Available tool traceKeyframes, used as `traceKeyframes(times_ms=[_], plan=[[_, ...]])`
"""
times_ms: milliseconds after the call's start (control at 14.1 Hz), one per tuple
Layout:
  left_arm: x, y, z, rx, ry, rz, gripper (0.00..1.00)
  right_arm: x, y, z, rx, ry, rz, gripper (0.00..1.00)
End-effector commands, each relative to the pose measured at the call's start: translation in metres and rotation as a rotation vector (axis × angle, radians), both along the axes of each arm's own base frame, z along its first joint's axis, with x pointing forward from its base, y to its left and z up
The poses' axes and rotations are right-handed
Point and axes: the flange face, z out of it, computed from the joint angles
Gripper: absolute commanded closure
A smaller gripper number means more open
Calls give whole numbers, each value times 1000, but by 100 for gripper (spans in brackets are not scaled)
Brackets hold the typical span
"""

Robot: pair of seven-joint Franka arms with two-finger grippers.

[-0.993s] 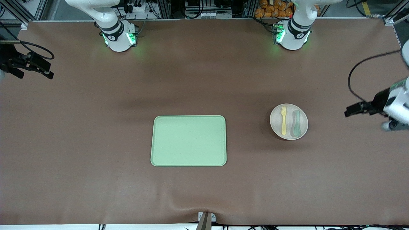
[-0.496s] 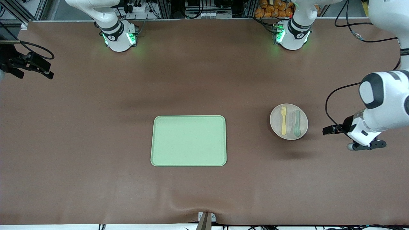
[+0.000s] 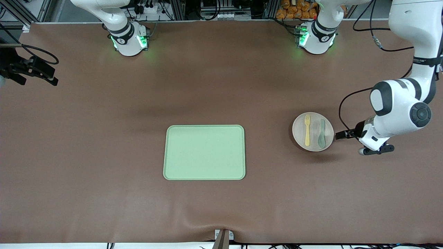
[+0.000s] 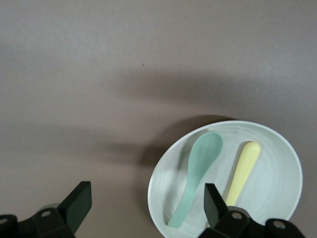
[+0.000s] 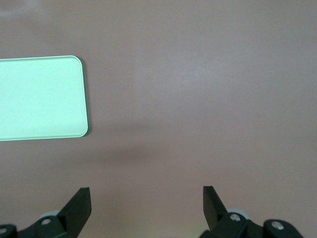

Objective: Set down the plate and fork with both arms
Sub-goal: 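Reach the left gripper toward the rim of the white plate, then close the left gripper on the plate rim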

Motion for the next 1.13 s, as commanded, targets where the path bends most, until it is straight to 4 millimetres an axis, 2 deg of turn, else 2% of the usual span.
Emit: traceKeyframes(times_ms=[0, 142, 354, 567, 851, 1063], plan=[[-17, -3, -11, -13, -1, 7, 0, 2, -4, 2, 6, 2, -2, 0], [-20, -6, -23, -21, 11, -53, 1, 2, -4, 1, 6, 4, -2, 0], [-24, 7, -41, -25, 8, -95, 16, 2, -4, 2, 6, 2, -2, 0], [-26, 7, -52, -45, 11, -76, 34, 2, -4, 2, 6, 2, -2, 0], [-27, 6, -61, -78, 17, -56, 41, 2, -4, 1, 6, 4, -2, 0], [-28, 4, -68, -77, 24, -58, 52, 2, -4, 1, 6, 4, -2, 0]])
